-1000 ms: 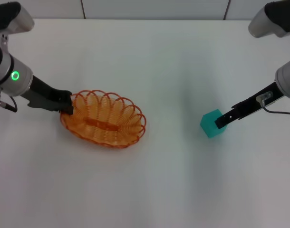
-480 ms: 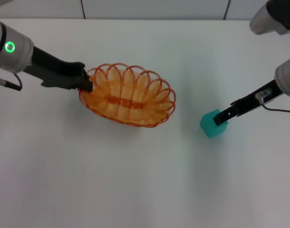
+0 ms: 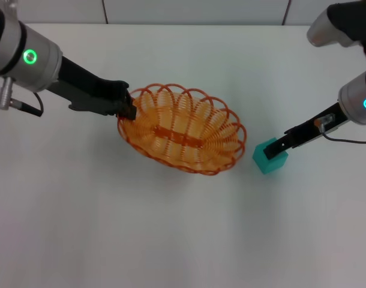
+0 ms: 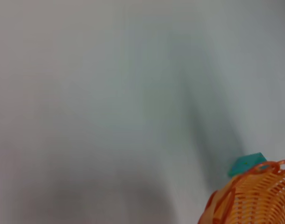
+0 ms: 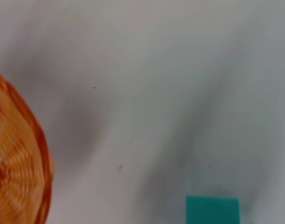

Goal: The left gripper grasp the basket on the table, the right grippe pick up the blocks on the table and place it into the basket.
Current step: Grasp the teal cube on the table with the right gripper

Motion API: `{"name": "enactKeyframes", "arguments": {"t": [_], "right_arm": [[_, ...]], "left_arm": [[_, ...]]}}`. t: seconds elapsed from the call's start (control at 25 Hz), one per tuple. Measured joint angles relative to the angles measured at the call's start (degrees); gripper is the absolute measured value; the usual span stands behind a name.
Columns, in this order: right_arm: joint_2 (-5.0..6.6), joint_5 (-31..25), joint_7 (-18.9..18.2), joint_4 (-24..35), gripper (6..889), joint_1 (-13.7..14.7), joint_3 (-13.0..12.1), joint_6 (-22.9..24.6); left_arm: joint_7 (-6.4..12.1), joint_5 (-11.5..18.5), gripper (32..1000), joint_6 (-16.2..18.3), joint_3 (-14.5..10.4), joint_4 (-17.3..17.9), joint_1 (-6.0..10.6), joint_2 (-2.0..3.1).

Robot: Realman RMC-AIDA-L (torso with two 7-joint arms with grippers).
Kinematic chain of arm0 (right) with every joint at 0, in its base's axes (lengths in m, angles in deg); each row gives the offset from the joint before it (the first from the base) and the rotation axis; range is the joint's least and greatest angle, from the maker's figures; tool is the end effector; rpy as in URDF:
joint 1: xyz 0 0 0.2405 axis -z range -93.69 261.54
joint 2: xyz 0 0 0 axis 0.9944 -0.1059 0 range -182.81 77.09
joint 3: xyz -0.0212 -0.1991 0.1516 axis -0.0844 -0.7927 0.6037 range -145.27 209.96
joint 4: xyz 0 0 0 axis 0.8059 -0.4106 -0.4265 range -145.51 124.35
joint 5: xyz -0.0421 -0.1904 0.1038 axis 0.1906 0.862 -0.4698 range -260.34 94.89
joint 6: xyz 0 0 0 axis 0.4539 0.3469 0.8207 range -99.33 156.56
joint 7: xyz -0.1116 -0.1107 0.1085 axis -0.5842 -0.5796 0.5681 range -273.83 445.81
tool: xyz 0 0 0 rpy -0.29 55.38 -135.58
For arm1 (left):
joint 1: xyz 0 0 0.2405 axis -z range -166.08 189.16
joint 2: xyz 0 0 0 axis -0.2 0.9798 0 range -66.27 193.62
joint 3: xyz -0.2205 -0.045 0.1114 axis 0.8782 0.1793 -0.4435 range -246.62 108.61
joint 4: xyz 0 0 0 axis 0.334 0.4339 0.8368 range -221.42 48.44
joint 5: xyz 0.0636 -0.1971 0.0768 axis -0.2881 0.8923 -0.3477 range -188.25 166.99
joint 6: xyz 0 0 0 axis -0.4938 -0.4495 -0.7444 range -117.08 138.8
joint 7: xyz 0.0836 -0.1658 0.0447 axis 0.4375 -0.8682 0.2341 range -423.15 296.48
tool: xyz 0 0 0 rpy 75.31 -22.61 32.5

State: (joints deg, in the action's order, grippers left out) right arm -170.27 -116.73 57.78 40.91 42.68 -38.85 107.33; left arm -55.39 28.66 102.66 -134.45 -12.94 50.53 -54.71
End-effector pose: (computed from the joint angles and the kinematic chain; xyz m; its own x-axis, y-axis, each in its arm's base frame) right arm 0.2455 0.3929 -0.0629 0.4897 -0.8679 0.0831 -0.7795 -0.4785 -0.4043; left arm -0.1692 0.3939 -0.0118 0.3307 0.9321 0.1480 0.9159 -0.2792 -0.2883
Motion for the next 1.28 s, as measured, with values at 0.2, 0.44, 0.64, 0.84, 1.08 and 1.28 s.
{"name": "enactKeyframes", "arguments": {"t": [0.2, 0.44, 0.64, 0.84, 1.08, 1.28], "right_arm": [[-0.1, 0.0, 0.0, -0.5, 871, -0.18, -0.03, -0.79], [-0.15, 0.19, 0.08, -1.49, 870, -0.43, -0.41, -2.44], [-0.13, 0.33, 0.2, -3.4, 870, -0.98, -0.58, -4.07], [-0.2, 0.04, 0.22, -6.11, 870, -1.54, -0.61, -6.37], [-0.61, -0.07, -0.67, -11.52, 869, -3.91, -0.66, -10.17], [-0.76, -0.14, -1.55, -15.52, 869, -5.49, -0.61, -13.04]], "left_arm": [[-0.04, 0.88, 98, 0.12, 0.05, -0.98, 0.02, -0.08], [-0.04, 1.06, 98, 0.03, 0.2, -0.99, -0.1, 0.01], [-0.04, 1.1, 98, -0.03, 0.5, -0.95, 0.11, 0.13], [-0.04, 1.2, 98, -0.1, 0.54, -0.93, 0.14, 0.2], [0.01, 1.96, 98, -0.2, 1.23, -1.43, 0.21, 0.35], [0.04, 2.02, 98, -0.3, 1.3, -1.49, 0.21, 0.41]]}}
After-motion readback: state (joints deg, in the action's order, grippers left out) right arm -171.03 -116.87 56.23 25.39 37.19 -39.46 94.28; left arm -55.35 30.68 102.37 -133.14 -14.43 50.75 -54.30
